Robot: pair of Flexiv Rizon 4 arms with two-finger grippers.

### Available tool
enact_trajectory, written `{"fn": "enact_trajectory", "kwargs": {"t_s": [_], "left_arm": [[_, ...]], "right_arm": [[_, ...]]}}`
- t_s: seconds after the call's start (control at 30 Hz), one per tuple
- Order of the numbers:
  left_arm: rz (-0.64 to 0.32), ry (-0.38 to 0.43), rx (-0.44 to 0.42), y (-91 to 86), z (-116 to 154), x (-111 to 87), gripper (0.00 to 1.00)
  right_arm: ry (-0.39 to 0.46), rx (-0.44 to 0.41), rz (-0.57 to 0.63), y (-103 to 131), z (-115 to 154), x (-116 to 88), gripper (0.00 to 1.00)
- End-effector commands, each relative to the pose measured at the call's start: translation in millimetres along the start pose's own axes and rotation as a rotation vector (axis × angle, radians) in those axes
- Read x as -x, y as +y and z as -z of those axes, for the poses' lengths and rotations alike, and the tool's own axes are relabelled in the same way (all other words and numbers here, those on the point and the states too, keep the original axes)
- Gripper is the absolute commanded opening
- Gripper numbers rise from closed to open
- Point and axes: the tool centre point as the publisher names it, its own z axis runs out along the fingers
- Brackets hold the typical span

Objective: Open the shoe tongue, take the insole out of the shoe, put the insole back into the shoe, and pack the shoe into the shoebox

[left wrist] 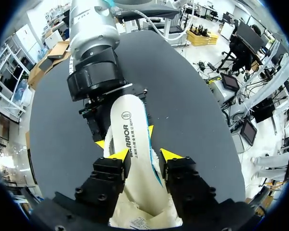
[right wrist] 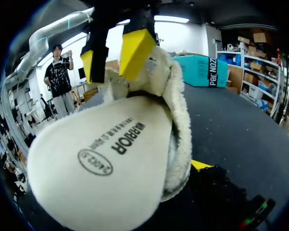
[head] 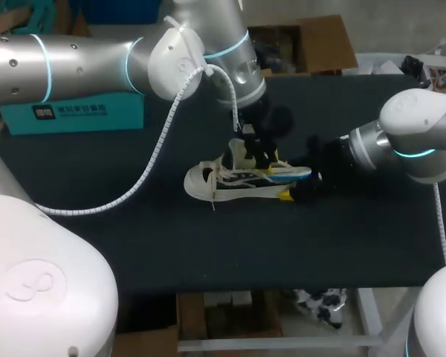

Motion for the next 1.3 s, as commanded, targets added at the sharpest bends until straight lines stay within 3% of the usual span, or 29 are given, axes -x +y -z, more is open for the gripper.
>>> {"fn": "enact_trajectory", "kwargs": {"t_s": [0.03, 0.33, 0.53, 0.9, 1.2, 1.3], "left_arm": [[-0.01, -0.012, 0.016, -5.9, -5, -2.3, 0.41], [-0.032, -0.033, 0.028, -14.4, -25, 5.8, 0.41], [-0.074, -0.029, 0.028, -15.8, -41, 8.5, 0.47], [-0.044, -0.056, 0.006, -11.1, -48, 22.6, 0.45], [-0.03, -0.084, -0.024, -10.1, -36, 28.3, 0.29], [-0.027, -0.094, -0.028, -11.5, -30, 28.6, 0.17]], "right_arm": [[0.004, 0.002, 0.0, -7, -5, 0, 0.0], [0.004, 0.002, 0.0, -7, -5, 0, 0.0], [0.004, 0.002, 0.0, -7, -5, 0, 0.0], [0.004, 0.002, 0.0, -7, -5, 0, 0.0], [0.004, 0.002, 0.0, -7, -5, 0, 0.0], [0.004, 0.002, 0.0, -7, -5, 0, 0.0]]}}
